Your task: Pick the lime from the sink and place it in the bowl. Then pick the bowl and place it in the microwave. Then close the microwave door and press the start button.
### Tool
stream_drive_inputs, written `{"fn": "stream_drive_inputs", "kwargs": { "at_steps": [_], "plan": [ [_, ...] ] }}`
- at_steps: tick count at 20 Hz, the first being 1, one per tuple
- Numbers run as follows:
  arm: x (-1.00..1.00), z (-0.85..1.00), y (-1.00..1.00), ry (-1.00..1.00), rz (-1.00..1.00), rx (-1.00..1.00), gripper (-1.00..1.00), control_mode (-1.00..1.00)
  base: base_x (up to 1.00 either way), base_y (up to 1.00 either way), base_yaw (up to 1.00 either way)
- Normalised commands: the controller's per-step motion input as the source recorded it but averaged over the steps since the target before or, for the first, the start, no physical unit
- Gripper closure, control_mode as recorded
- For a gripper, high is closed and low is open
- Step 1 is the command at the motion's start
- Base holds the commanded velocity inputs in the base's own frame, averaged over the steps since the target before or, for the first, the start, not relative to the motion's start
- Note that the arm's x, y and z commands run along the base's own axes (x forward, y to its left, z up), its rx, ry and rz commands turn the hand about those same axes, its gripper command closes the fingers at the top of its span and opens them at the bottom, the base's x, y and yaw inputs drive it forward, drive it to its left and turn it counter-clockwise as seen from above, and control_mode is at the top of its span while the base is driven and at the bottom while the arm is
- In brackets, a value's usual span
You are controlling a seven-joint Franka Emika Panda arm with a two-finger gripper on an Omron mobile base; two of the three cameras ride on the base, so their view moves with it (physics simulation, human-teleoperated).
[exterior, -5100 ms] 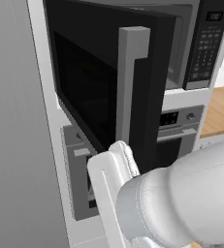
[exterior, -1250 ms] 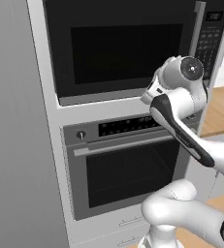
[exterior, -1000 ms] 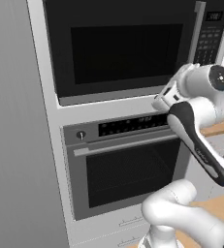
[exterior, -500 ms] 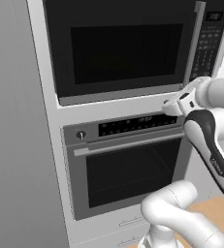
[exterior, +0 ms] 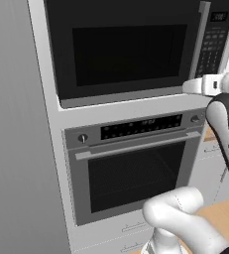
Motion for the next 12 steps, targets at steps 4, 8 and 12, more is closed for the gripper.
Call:
{"fn": "stream_drive_inputs", "kwargs": {
  "at_steps": [4, 8, 12],
  "plan": [
    [0.0, 0.04, -0.44, 0.29, -0.3, 0.79, -1.0, -1.0, 0.0, 0.0, 0.0],
    [0.0, 0.0, -0.69, 0.11, -0.21, 0.88, -1.0, -1.0, 0.0, 0.0, 0.0],
    [0.12, 0.0, -0.49, 0.0, -0.15, 0.77, -1.0, -1.0, 0.0, 0.0, 0.0]
  ]
}}
